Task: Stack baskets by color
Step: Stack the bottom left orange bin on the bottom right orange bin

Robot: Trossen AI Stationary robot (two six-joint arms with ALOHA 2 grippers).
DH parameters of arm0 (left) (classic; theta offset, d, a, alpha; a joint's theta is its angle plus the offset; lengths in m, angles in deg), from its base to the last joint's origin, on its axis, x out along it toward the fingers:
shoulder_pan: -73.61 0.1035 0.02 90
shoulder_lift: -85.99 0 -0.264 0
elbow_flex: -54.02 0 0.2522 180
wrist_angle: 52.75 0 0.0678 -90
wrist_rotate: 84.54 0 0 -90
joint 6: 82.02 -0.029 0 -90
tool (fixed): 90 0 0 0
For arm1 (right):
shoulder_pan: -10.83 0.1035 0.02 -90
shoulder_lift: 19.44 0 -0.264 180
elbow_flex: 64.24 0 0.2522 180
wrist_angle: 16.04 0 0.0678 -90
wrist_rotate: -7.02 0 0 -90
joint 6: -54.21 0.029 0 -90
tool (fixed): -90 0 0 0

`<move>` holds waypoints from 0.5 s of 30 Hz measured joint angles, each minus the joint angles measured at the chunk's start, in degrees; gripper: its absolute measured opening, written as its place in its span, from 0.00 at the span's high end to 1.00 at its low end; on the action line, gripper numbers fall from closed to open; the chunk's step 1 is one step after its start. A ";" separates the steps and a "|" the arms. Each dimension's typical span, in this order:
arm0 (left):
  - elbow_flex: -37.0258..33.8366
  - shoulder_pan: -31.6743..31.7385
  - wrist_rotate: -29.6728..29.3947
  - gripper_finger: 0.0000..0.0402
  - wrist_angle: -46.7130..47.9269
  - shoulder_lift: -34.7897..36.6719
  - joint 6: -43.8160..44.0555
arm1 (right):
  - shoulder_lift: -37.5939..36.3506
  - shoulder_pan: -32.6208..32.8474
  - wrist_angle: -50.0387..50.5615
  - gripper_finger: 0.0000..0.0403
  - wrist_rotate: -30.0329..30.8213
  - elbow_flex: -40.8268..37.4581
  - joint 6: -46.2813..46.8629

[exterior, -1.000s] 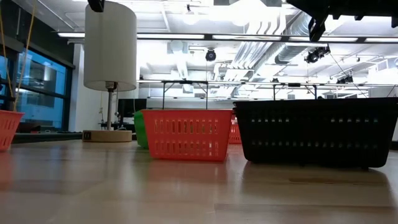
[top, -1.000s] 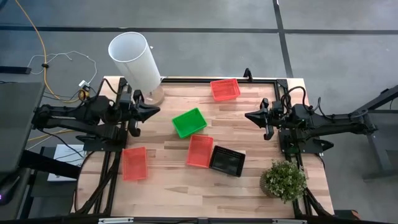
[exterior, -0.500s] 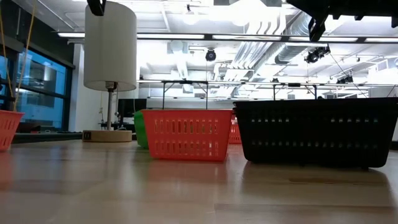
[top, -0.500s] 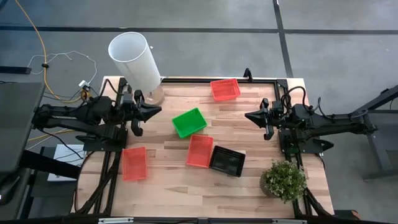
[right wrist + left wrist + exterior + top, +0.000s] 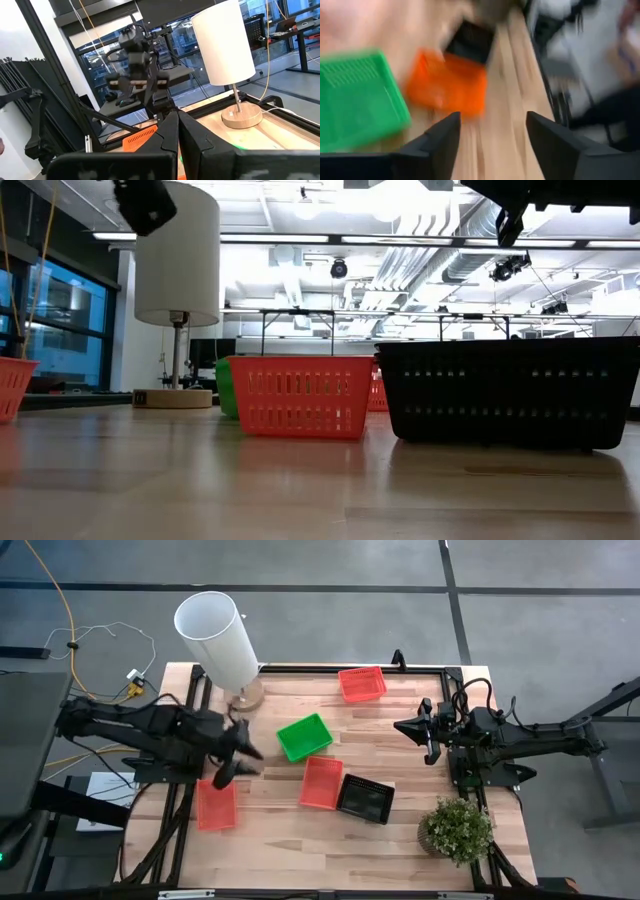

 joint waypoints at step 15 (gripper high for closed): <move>8.42 -24.77 -5.58 0.40 32.95 -23.64 -22.91 | 0.02 -0.01 0.31 1.00 0.02 0.00 -0.04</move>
